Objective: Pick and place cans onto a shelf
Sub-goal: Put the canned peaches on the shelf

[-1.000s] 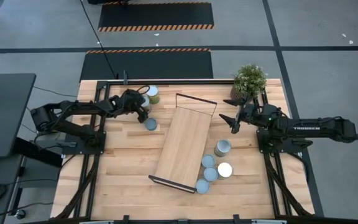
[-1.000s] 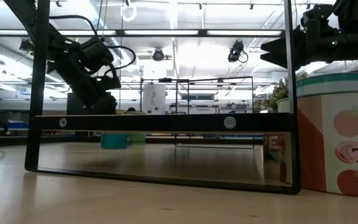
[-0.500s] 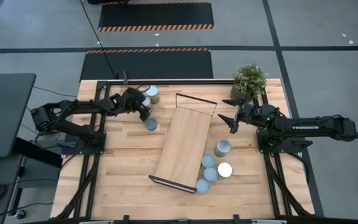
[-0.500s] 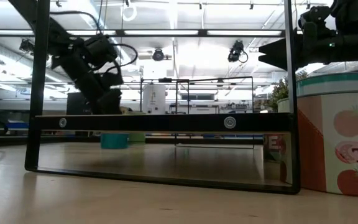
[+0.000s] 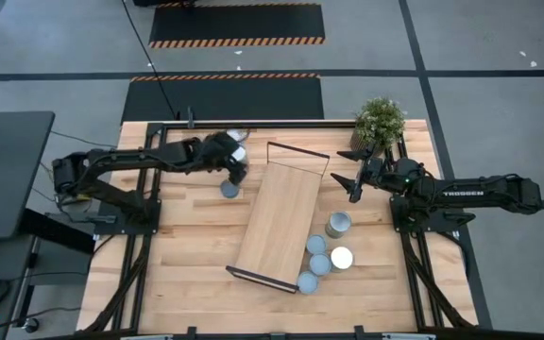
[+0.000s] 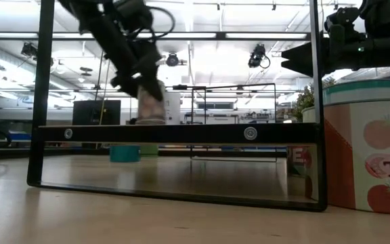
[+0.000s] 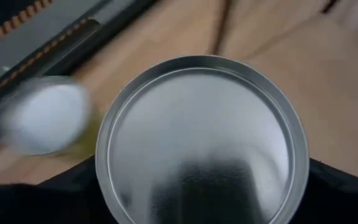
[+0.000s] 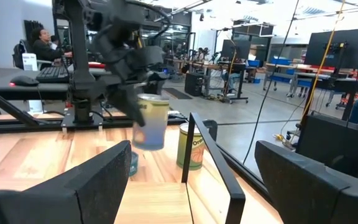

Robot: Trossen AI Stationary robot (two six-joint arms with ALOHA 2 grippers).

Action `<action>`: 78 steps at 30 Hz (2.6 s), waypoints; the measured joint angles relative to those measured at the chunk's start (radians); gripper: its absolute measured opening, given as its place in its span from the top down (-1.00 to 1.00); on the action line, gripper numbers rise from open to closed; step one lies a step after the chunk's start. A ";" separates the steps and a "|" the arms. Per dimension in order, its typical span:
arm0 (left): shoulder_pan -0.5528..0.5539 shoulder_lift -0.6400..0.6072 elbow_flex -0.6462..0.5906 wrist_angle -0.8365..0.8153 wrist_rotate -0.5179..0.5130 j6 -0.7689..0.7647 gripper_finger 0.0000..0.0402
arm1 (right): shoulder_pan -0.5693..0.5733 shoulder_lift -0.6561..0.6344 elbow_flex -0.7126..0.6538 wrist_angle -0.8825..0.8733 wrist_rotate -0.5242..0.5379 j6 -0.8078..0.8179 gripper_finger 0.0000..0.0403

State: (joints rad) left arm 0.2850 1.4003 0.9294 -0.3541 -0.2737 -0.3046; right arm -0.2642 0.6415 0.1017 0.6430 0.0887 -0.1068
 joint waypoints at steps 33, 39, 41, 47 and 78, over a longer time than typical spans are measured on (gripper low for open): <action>-0.202 0.493 0.378 0.012 -0.034 0.004 -0.97 | 0.063 0.002 0.000 -0.053 -0.005 0.072 -0.73; -0.218 0.479 0.439 -0.073 -0.112 0.028 -0.97 | 0.068 0.002 0.000 -0.053 -0.005 0.061 -0.73; -0.235 0.477 0.457 -0.097 -0.169 0.055 -0.97 | 0.068 0.002 0.000 -0.055 -0.005 0.060 -0.73; -0.286 0.475 0.497 -0.140 -0.290 0.163 -0.97 | 0.068 0.006 0.000 -0.051 -0.005 0.059 -0.73; -0.265 0.473 0.582 -0.283 -0.131 0.480 -0.89 | 0.068 0.006 0.000 -0.037 -0.005 0.077 -0.73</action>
State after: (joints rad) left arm 0.0196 1.8736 1.5116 -0.6369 -0.4045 0.1755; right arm -0.1963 0.6479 0.1013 0.6060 0.0837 -0.0296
